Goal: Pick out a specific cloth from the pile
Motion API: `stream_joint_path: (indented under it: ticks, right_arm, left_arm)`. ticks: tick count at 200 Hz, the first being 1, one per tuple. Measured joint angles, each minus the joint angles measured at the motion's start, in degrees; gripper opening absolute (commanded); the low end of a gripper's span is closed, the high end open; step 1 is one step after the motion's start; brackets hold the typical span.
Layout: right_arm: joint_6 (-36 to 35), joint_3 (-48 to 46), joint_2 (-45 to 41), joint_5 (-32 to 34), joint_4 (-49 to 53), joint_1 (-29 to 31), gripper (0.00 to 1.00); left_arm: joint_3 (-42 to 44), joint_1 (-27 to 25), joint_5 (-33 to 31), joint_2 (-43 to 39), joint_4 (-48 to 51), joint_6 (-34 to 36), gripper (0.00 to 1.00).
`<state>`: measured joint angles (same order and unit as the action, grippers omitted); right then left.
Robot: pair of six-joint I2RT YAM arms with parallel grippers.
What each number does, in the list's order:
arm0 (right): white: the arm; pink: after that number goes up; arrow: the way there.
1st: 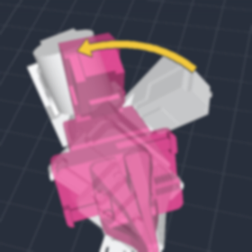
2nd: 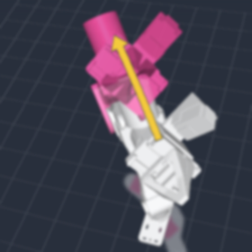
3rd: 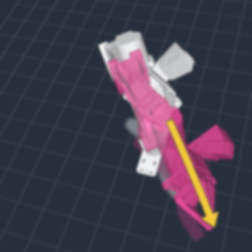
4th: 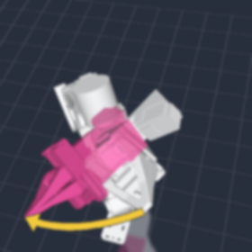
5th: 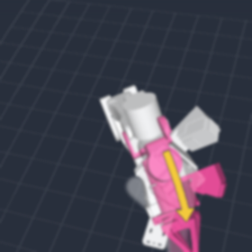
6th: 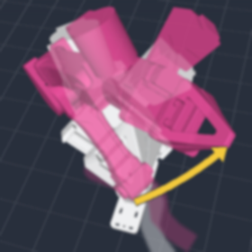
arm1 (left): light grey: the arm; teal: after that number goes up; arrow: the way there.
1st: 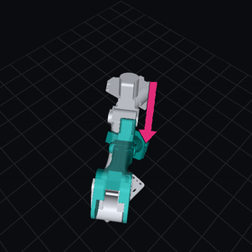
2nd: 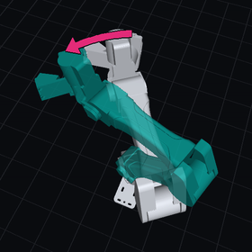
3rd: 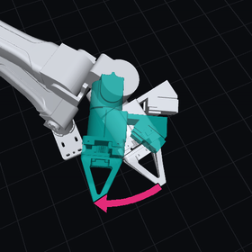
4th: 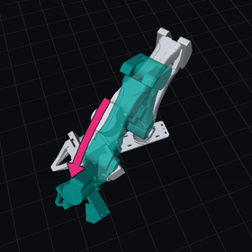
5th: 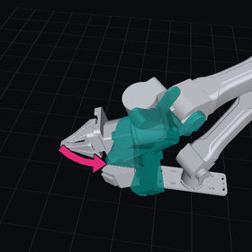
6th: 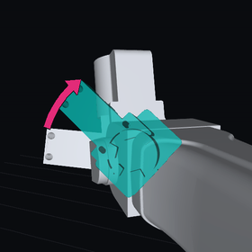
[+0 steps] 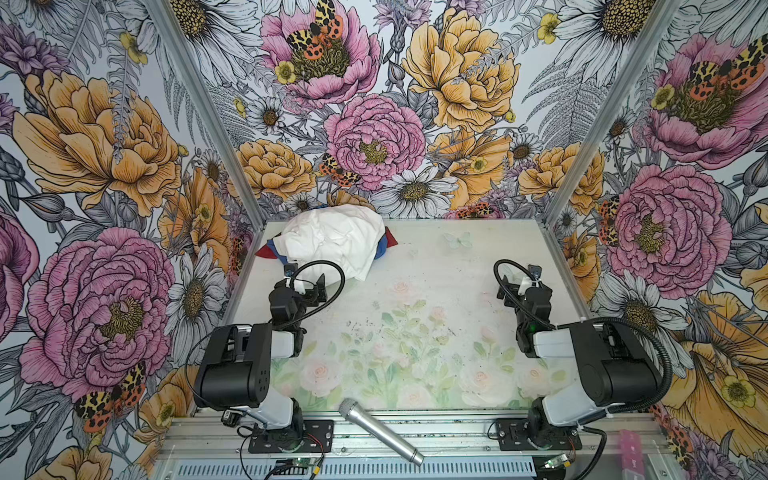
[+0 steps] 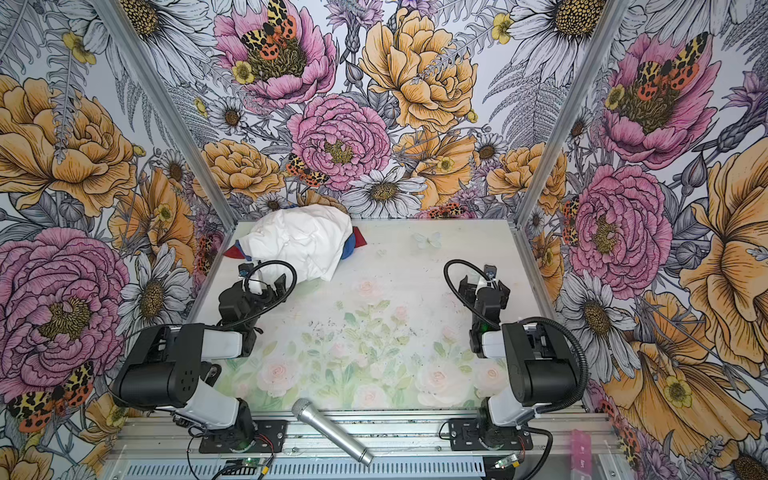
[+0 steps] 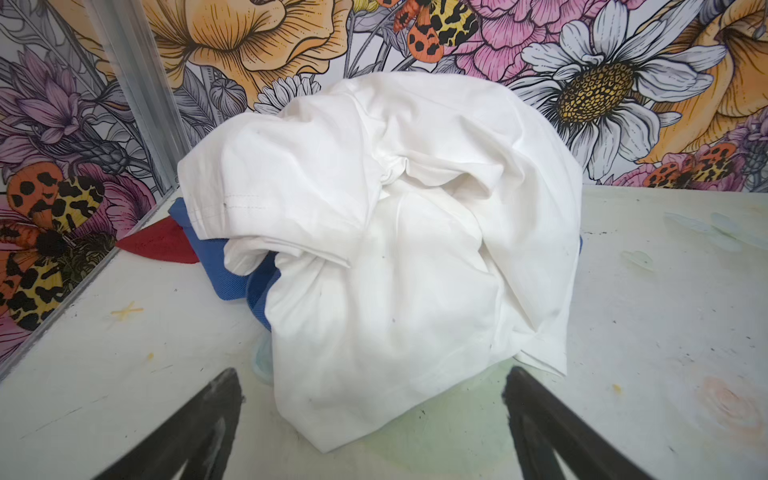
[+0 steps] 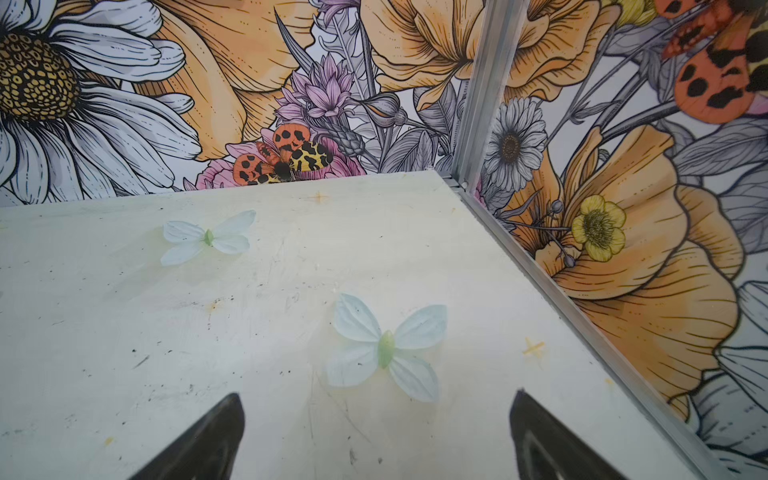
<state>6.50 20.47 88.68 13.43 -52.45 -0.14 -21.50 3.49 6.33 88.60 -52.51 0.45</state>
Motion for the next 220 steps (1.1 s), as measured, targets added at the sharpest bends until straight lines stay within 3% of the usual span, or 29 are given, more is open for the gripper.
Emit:
stream_joint_path:
  ticks: [172,195,220]
  right_arm:
    - [-0.17,-0.33,-0.92,0.04,0.35,0.13,0.99]
    - [-0.66,-0.85,-9.62,1.01,6.34,1.25,1.00]
    - [1.77,1.90,-20.96,0.92,14.82,3.15,0.98]
  left_arm:
    - [1.01,1.09,0.79,-1.01,-0.92,-0.57,0.99]
    - [2.25,-1.84,-6.40,-11.30,6.93,-0.46,0.95]
    - [-6.93,-12.13,-17.73,-23.50,22.84,0.11,0.85]
